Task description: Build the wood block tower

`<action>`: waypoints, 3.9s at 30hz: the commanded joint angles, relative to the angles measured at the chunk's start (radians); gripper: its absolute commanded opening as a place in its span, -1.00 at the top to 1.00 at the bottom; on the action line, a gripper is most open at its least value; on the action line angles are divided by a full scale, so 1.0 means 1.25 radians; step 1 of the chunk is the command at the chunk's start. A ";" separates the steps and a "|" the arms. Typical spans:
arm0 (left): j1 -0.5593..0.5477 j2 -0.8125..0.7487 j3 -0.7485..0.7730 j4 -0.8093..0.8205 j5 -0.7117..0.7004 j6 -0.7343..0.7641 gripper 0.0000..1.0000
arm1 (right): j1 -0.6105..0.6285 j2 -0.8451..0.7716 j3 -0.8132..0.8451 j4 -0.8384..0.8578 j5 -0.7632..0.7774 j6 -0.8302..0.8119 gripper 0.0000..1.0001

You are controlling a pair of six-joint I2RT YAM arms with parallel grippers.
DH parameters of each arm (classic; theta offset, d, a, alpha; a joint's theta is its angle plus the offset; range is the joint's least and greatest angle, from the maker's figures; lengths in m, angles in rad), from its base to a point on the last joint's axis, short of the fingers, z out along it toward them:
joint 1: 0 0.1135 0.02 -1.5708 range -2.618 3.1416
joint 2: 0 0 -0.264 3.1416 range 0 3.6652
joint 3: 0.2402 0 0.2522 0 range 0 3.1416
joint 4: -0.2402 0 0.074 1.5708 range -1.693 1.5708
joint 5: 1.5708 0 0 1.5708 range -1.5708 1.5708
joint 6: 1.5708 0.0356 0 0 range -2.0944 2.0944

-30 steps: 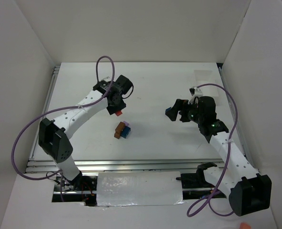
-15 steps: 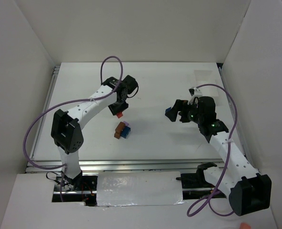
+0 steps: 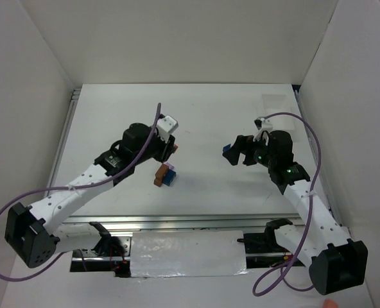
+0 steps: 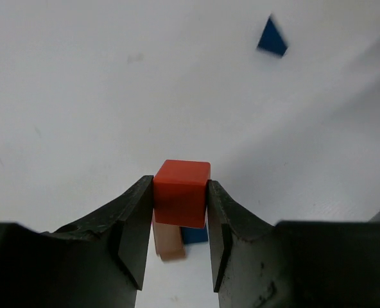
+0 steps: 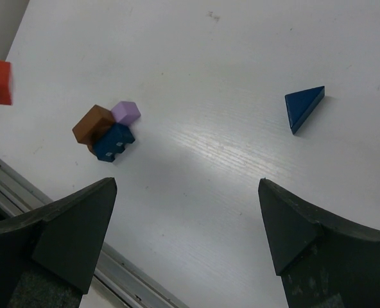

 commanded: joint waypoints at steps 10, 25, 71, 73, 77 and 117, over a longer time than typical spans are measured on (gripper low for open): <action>0.155 0.151 0.420 -0.541 0.841 1.001 1.00 | -0.003 -0.061 0.005 -0.003 0.059 -0.036 -0.99; 0.348 0.227 0.451 -0.405 1.344 0.831 1.00 | 0.115 -0.079 -0.157 0.504 -0.185 -0.029 -0.99; 0.330 0.324 0.589 -0.944 1.403 1.308 1.00 | 0.447 0.291 0.021 0.970 -0.089 -0.090 -0.43; 0.330 0.326 0.591 -0.944 1.405 1.306 1.00 | 0.451 0.292 0.022 0.975 -0.086 -0.094 -0.23; 0.332 0.319 0.582 -0.945 1.403 1.316 1.00 | 0.456 0.311 0.045 0.958 -0.086 -0.098 0.08; 0.349 0.250 0.529 -0.944 1.386 1.362 0.98 | 0.469 0.263 0.072 0.830 -0.134 -0.218 0.35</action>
